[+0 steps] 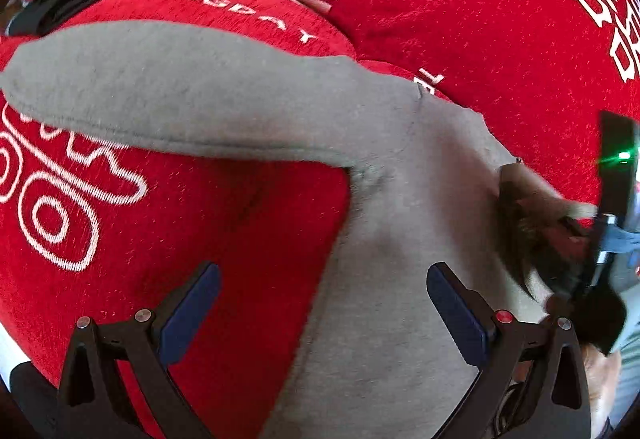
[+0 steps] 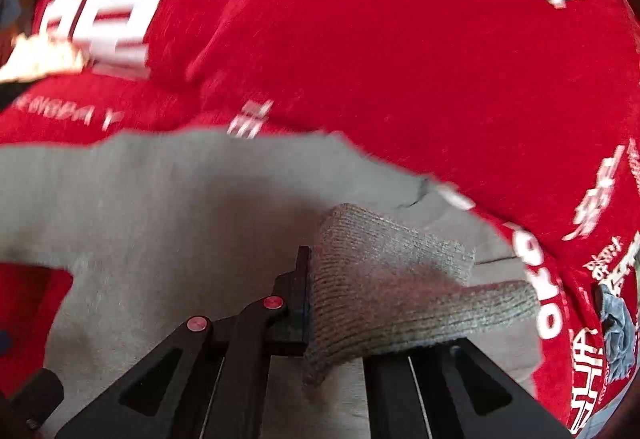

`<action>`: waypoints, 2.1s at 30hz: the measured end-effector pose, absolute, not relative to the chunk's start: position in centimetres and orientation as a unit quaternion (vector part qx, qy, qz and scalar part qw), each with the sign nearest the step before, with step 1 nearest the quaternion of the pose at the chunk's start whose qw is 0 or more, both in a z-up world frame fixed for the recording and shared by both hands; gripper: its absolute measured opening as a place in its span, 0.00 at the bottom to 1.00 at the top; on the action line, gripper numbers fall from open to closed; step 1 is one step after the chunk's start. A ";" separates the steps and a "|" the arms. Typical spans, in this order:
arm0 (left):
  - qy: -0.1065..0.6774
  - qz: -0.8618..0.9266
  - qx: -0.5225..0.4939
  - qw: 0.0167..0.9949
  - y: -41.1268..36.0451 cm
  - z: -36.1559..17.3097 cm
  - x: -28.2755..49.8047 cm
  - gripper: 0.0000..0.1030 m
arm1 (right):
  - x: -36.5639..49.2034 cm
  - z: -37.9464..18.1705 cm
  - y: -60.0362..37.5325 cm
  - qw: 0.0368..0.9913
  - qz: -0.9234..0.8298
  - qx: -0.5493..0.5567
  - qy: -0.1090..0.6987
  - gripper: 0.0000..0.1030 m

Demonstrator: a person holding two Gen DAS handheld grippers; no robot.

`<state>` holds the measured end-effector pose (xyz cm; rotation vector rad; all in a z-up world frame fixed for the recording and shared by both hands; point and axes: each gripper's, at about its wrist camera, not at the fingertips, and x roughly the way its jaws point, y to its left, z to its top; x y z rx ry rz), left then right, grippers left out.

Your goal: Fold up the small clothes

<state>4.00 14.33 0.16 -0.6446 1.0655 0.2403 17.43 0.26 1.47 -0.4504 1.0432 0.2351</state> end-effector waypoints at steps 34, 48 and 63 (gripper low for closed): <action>0.572 0.116 -0.091 0.807 1.1 -0.1 20.1 1.00 | 27.9 0.5 -24.4 0.812 0.042 -0.037 0.581 0.91; 0.555 0.075 -0.074 0.825 -1.3 0.2 8.9 1.00 | 11.9 3.6 -20.7 0.816 0.114 -0.091 0.559 0.91; 0.527 0.026 -0.034 0.849 -2.4 0.9 -4.8 1.00 | -3.2 5.0 -23.3 0.811 0.149 -0.149 0.546 0.97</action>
